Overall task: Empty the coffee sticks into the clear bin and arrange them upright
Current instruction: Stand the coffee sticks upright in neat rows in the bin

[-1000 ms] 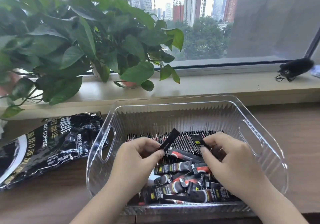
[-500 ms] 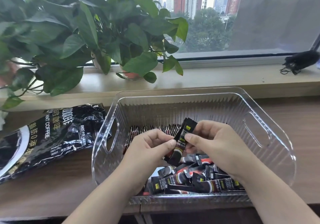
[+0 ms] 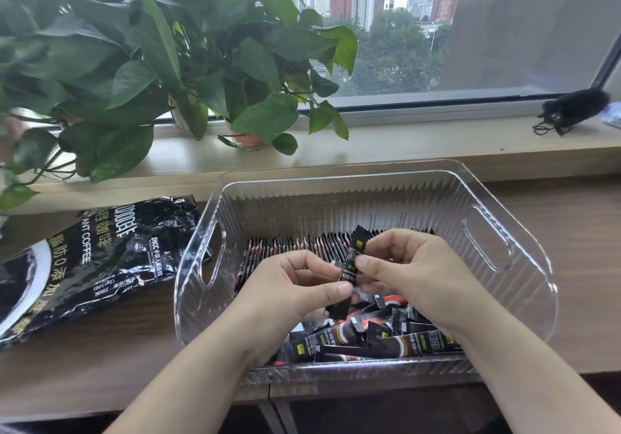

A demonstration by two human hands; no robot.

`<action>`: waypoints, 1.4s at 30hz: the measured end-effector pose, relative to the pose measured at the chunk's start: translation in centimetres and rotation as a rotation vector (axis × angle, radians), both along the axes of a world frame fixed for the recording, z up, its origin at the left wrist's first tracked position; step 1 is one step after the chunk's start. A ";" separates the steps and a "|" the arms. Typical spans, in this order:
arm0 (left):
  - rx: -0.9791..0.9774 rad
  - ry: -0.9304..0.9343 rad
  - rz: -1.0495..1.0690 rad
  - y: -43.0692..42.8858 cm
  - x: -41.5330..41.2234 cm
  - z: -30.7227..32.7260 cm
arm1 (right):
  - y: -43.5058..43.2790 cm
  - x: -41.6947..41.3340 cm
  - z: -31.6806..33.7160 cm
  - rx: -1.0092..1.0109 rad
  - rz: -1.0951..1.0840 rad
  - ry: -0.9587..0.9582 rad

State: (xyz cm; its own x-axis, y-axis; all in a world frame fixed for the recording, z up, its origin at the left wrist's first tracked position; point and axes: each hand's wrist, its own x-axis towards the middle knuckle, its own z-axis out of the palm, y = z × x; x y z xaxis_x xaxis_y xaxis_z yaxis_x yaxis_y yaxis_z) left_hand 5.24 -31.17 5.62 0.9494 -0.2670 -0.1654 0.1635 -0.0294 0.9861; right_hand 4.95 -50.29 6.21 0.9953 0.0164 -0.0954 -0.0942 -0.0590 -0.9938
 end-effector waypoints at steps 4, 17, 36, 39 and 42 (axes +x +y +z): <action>-0.043 0.023 -0.002 0.0 0.0 0.0 | -0.1 0.0 0.0 -0.013 0.027 -0.001; -0.057 -0.112 0.408 0.7 0.9 -0.8 | -0.6 0.5 -1.2 -0.717 -0.253 -0.274; -0.065 -0.124 0.454 0.8 0.8 -0.7 | 0.2 -0.3 -1.3 -0.810 -0.132 -0.506; -0.121 -0.081 0.400 0.9 0.7 -0.5 | 0.5 -0.8 0.6 -0.404 -0.138 -0.320; -0.182 -0.050 0.316 0.8 0.4 -0.1 | 0.7 -0.5 1.6 -0.076 -0.034 -0.135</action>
